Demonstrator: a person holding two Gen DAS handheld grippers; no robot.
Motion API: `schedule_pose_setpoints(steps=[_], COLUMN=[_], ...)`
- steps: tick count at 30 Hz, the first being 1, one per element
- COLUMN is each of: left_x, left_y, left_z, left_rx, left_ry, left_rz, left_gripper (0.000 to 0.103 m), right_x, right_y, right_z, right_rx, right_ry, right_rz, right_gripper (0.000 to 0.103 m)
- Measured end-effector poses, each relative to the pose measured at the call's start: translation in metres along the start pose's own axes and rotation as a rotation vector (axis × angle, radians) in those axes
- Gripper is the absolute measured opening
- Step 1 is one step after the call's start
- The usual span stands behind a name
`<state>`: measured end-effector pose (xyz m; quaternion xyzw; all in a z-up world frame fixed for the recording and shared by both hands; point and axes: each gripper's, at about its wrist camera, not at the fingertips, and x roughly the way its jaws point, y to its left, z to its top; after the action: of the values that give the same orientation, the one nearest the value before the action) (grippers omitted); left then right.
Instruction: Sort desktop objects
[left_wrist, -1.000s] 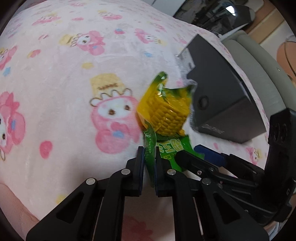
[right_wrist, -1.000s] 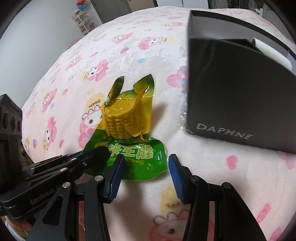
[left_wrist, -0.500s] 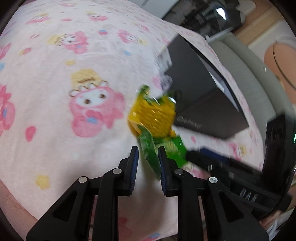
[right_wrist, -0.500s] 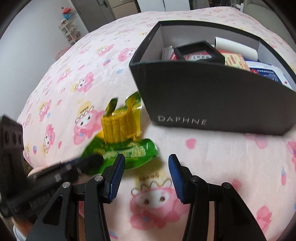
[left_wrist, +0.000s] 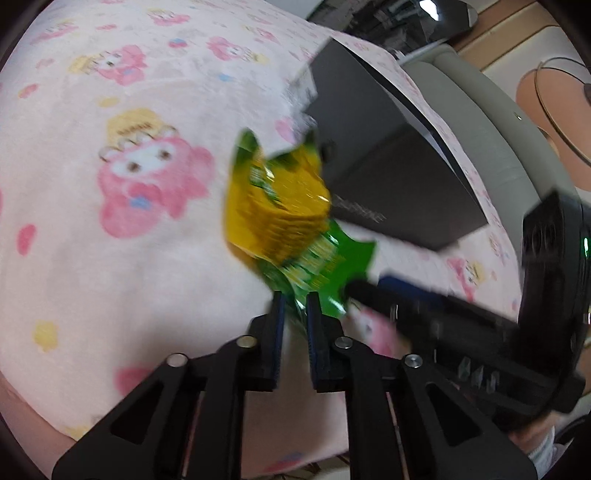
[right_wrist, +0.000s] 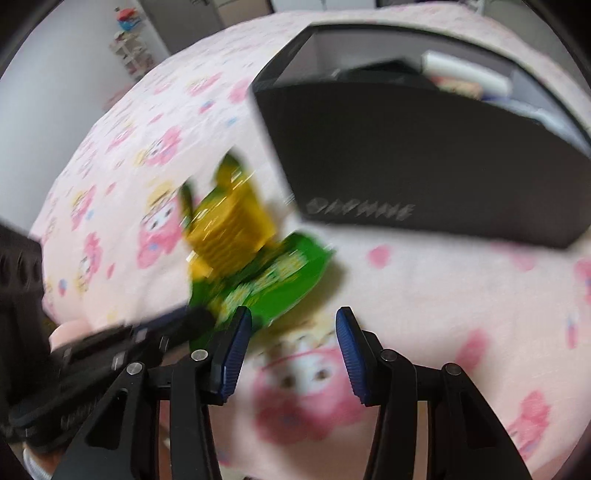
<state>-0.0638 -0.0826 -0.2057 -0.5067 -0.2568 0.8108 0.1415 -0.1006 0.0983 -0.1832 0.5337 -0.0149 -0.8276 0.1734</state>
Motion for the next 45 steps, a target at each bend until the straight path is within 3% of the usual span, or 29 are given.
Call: schedule_pose_setpoints(steps=[2, 9, 13, 17, 23, 31, 33, 36, 45], left_x=[-0.004, -0.037, -0.027, -0.011, 0.003, -0.006, -0.004, 0.001, 0.012], left_y=[-0.002, 0.021, 0.027, 0.031, 0.025, 0.010, 0.014, 0.022, 0.039], left_z=[0.002, 0.044, 0.077, 0.095, 0.081, 0.047, 0.046, 0.045, 0.052], left_rx=[-0.008, -0.052, -0.041, -0.034, -0.018, -0.005, -0.028, -0.072, -0.157], left_ry=[-0.008, -0.142, -0.150, -0.123, -0.088, -0.064, -0.060, -0.057, -0.057], left_rz=[0.000, 0.030, 0.070, 0.081, 0.066, 0.042, 0.022, -0.010, -0.087], left_gripper=[0.035, 0.036, 0.036, 0.036, 0.036, 0.036, 0.037, 0.045, 0.054], right_x=[-0.004, -0.015, -0.011, -0.018, -0.001, 0.021, 0.027, 0.031, 0.043], right_y=[-0.004, -0.019, -0.014, -0.004, 0.002, -0.008, -0.013, -0.015, -0.011], right_z=[0.002, 0.004, 0.004, 0.016, 0.034, 0.028, 0.024, 0.018, 0.024], right_rx=[0.004, 0.021, 0.059, 0.045, 0.082, 0.036, 0.050, 0.072, 0.079], right_ry=[-0.021, 0.027, 0.065, 0.021, -0.007, 0.055, 0.085, 0.113, 0.102], right_rz=[-0.030, 0.059, 0.175, 0.183, 0.139, 0.024, 0.027, 0.073, 0.131], right_gripper=[0.044, 0.044, 0.044, 0.044, 0.045, 0.045, 0.045, 0.045, 0.053])
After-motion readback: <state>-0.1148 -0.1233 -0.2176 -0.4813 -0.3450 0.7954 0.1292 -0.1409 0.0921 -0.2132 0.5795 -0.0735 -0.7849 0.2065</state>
